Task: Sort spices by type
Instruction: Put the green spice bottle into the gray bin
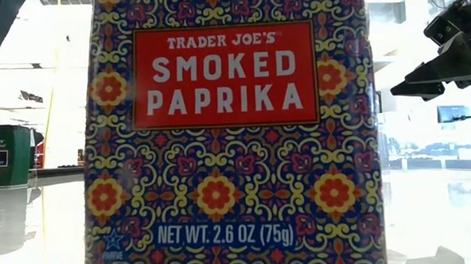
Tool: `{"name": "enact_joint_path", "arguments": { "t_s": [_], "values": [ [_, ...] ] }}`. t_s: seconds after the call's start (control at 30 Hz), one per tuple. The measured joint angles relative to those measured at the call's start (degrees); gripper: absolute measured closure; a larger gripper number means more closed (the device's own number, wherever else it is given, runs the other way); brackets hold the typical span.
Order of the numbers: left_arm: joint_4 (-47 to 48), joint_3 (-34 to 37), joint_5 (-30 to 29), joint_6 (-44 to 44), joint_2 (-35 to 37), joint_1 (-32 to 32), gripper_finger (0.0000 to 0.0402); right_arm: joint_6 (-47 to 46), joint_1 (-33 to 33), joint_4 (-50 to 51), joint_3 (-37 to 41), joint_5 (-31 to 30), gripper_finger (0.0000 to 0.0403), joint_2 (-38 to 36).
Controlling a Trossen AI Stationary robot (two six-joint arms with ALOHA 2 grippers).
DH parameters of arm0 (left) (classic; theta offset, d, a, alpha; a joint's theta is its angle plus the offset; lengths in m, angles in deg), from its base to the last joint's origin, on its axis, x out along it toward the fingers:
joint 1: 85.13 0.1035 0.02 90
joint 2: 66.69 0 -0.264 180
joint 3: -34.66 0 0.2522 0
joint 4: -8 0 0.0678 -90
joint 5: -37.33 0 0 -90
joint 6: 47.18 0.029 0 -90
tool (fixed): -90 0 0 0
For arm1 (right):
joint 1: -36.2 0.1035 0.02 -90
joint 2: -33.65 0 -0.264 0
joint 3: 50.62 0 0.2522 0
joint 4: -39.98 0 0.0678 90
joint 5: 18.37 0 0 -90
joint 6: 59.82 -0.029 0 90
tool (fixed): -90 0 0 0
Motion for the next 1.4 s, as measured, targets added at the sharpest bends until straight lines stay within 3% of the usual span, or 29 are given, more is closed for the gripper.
{"name": "enact_joint_path", "arguments": {
  "t_s": [0.63,1.13,1.4],
  "values": [
    [0.09,0.0,0.0,-1.09,0.02,0.0,0.0189,0.0,0.02,-0.01,0.02,0.0,0.0154,0.0],
    [0.21,-0.02,-0.02,-0.24,0.04,0.0,0.0148,0.0,0.02,-0.01,0.02,0.0,0.0154,0.0],
    [4.67,-3.97,-0.02,-1.14,0.15,0.0,0.0149,0.0,0.01,-0.01,0.0,0.0,0.0154,-0.01]
  ]
}}
